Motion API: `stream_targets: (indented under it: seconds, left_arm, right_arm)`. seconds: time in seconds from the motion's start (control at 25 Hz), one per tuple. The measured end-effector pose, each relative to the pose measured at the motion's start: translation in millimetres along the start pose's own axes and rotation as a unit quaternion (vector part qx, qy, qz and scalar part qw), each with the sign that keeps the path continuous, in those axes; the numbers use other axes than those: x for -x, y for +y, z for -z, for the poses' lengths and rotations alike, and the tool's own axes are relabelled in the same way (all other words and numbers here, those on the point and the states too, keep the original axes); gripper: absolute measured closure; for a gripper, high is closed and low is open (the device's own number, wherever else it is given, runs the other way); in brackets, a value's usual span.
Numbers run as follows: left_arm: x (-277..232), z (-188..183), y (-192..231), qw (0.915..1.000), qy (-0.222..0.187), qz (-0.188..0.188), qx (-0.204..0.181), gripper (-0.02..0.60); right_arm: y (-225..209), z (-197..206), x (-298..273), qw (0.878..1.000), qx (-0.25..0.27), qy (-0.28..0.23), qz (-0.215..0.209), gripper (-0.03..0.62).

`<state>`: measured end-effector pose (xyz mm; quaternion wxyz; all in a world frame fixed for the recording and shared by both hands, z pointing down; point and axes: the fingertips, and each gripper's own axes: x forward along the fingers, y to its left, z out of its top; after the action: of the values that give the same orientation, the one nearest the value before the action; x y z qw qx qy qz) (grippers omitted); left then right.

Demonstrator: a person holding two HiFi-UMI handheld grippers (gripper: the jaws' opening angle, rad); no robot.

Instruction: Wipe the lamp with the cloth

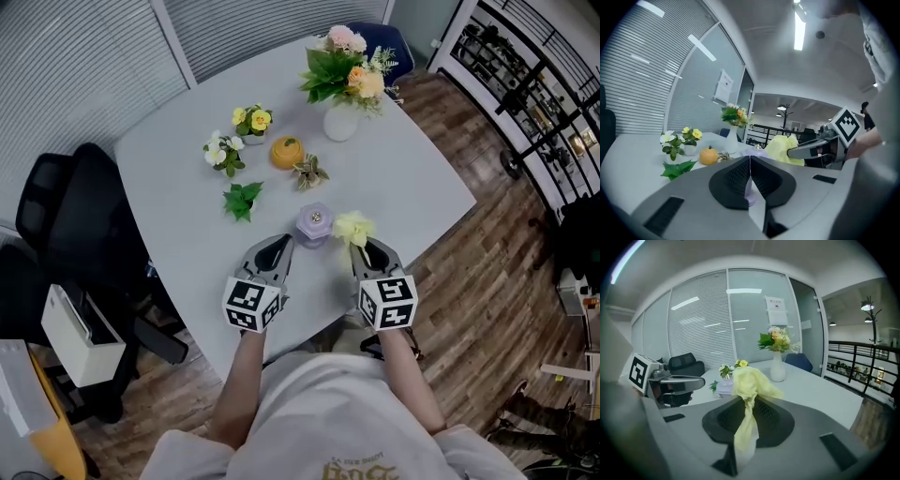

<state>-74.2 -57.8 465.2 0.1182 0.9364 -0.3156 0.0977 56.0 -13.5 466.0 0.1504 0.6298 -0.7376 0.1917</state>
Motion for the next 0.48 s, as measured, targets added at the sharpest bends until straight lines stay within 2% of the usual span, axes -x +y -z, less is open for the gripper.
stream_targets:
  seconds: [0.2, 0.36, 0.48]
  left_arm:
    - [11, -21, -11, 0.9998, -0.009, 0.002, -0.017, 0.578]
    - [14, -27, -14, 0.9998, -0.007, 0.02, 0.005, 0.58]
    - [17, -32, -14, 0.9997, -0.014, 0.017, 0.007, 0.579]
  right_arm:
    - [8, -22, 24, 0.998, 0.011, -0.049, 0.022, 0.537]
    - [13, -25, 34, 0.997, 0.02, -0.064, 0.027, 0.537]
    - [12, -24, 38, 0.997, 0.024, -0.067, 0.034, 0.537]
